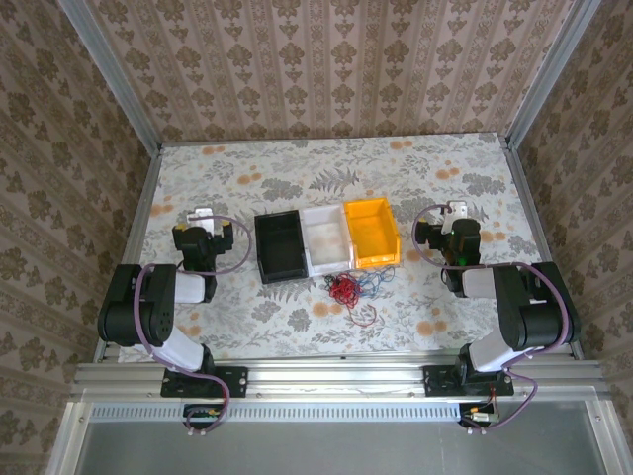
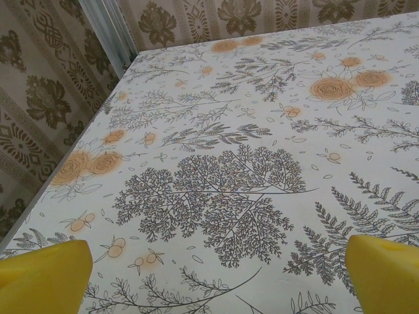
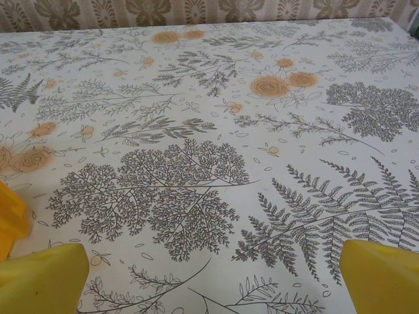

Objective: Untangle the cables

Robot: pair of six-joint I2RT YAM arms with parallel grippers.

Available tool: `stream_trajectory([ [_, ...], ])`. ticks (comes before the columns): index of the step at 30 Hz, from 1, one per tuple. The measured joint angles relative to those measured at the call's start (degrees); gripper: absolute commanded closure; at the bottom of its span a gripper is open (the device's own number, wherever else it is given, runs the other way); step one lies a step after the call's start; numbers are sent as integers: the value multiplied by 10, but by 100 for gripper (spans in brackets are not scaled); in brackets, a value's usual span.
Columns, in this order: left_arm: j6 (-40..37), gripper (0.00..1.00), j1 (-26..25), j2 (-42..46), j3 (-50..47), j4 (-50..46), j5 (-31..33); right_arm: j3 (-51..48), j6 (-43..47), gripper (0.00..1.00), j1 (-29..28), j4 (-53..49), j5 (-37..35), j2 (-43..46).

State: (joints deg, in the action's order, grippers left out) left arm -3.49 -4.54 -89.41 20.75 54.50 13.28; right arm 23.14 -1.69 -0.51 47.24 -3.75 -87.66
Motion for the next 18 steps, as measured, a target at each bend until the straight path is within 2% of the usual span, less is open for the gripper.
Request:
stream_trajectory([
  [11, 0, 0, 0, 0, 0, 0, 0, 0, 0, 0, 0, 0, 0, 0],
  [17, 0, 0, 15, 2, 0, -12, -21, 0, 0, 0, 2, 0, 11, 0],
  [18, -2, 0, 11, 8, 0, -22, -18, 0, 0, 3, 3, -1, 13, 0],
])
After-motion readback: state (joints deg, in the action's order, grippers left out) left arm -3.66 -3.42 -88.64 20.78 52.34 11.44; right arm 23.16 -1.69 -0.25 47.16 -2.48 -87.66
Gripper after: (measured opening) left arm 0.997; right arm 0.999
